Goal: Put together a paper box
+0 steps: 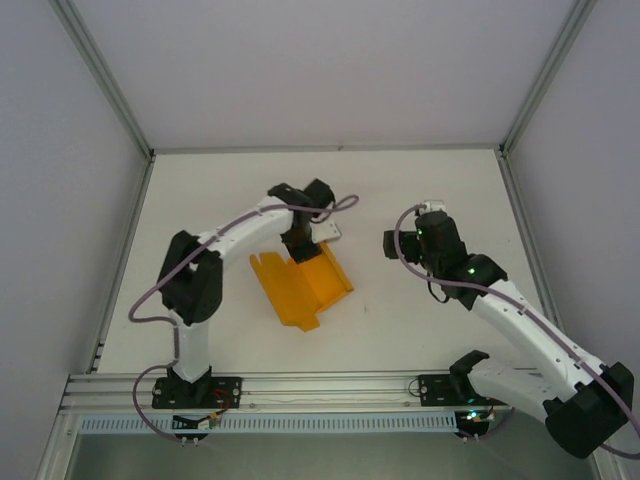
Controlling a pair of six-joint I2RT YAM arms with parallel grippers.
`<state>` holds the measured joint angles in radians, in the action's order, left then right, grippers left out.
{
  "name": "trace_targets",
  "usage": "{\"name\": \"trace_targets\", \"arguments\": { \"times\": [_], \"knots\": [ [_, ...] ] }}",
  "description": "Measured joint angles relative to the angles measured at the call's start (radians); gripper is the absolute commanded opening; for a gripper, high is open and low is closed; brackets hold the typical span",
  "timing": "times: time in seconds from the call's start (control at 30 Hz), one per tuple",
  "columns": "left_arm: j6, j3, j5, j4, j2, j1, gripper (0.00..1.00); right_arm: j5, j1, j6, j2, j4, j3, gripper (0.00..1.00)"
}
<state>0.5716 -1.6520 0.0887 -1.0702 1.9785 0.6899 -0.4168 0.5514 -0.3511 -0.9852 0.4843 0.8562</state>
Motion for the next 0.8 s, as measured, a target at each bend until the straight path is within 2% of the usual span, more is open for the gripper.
{"name": "trace_targets", "arguments": {
  "times": [0.23, 0.5, 0.73, 0.8],
  "knots": [
    [-0.025, -0.042, 0.193, -0.020, 0.126, 0.082, 0.00, -0.001, -0.048, -0.005, 0.043, 0.016, -0.048, 1.00],
    [-0.087, -0.054, 0.442, 0.080, 0.237, 0.161, 0.00, 0.010, -0.072, -0.003, 0.049, 0.007, -0.097, 1.00],
    [-0.084, -0.006, 0.536, 0.148, 0.237, 0.198, 0.00, 0.042, -0.108, 0.000, 0.064, -0.031, -0.138, 1.00],
    [-0.080, -0.003, 0.544, 0.154, 0.236, 0.200, 0.10, 0.054, -0.117, 0.004, 0.073, -0.043, -0.156, 1.00]
  ]
}}
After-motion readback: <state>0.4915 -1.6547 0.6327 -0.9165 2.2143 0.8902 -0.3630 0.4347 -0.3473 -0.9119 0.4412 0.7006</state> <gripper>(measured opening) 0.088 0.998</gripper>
